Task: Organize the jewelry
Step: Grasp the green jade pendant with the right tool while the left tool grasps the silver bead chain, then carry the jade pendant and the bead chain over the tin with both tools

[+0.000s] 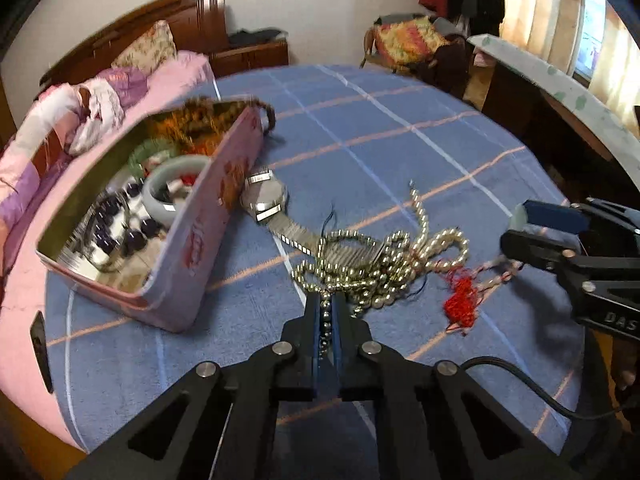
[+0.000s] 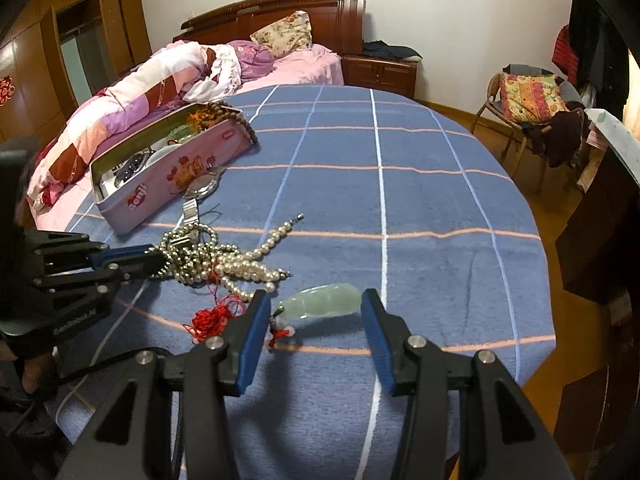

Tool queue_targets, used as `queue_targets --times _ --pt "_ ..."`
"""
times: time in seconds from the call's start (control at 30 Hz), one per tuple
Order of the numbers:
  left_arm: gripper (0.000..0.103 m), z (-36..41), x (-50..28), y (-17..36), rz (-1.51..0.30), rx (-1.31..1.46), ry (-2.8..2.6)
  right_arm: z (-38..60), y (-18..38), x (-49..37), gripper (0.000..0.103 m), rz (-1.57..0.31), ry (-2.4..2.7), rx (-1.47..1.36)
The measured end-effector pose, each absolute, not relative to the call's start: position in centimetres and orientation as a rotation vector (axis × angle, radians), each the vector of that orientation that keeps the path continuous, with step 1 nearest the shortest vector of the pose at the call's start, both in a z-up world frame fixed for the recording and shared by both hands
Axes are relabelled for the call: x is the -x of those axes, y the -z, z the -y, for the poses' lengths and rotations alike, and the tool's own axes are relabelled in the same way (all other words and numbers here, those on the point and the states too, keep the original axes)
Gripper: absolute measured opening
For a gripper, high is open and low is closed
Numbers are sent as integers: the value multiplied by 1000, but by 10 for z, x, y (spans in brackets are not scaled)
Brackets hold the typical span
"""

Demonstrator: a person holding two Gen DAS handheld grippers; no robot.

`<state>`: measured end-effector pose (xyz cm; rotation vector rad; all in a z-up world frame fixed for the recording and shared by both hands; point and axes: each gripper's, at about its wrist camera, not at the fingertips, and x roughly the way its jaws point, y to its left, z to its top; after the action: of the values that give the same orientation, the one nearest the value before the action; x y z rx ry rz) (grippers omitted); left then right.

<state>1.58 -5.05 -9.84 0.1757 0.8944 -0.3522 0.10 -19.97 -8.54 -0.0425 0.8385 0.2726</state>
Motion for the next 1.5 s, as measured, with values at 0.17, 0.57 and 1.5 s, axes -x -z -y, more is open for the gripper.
queue_targets --times 0.17,0.57,1.5 --pt "4 42 -4 63 -803 -151 356 200 74 3 50 -800 -278 31" --pt "4 16 2 -23 -626 -87 347 194 29 5 50 -703 -308 33" --pt "4 -63 -41 -62 -531 -85 131 123 -47 -37 50 -564 -483 113"
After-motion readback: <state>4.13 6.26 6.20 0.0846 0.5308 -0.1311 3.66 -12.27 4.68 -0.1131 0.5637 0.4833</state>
